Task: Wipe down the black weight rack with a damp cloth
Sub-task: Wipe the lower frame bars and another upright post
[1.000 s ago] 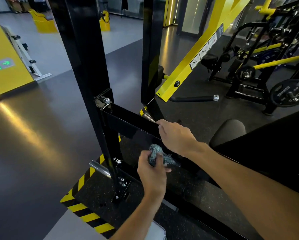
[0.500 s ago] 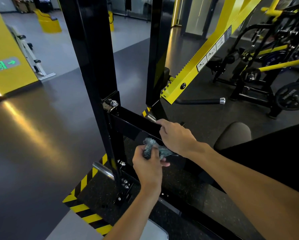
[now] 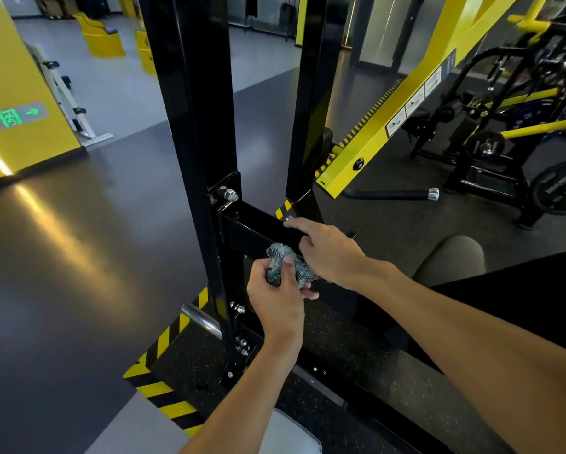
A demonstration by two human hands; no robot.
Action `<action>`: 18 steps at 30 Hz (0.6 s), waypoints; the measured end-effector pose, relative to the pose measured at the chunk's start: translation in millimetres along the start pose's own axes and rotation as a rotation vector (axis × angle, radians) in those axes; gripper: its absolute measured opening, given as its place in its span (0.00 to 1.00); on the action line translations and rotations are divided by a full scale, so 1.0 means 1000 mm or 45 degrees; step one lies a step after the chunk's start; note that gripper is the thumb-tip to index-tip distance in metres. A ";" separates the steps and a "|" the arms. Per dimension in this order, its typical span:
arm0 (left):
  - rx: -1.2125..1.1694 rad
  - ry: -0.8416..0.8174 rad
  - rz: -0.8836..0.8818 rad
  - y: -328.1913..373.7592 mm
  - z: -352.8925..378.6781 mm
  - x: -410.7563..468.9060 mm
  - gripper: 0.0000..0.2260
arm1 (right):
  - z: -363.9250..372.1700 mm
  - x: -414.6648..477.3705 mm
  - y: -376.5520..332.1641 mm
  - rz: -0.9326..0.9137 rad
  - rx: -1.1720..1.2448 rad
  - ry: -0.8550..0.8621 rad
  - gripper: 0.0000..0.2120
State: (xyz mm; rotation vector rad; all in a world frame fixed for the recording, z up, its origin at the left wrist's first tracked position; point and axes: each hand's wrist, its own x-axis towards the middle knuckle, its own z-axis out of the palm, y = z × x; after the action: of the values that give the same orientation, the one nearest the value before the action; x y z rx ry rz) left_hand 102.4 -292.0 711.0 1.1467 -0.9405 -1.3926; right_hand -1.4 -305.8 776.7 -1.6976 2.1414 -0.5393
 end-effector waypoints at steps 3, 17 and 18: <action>-0.018 0.031 -0.263 -0.008 -0.008 0.006 0.04 | -0.001 0.008 -0.008 -0.036 -0.021 -0.008 0.20; -0.056 0.086 -0.145 0.004 -0.012 0.039 0.04 | 0.022 0.026 -0.021 -0.081 -0.212 0.053 0.21; -0.069 0.114 -0.193 0.004 -0.014 0.043 0.04 | 0.022 0.026 -0.021 -0.086 -0.216 0.054 0.21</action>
State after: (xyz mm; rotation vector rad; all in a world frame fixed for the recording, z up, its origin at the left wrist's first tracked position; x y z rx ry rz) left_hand 117.2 -334.1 705.3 1.2497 -0.7605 -1.4663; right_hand 21.9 -337.0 767.4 -1.8695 2.2222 -0.4254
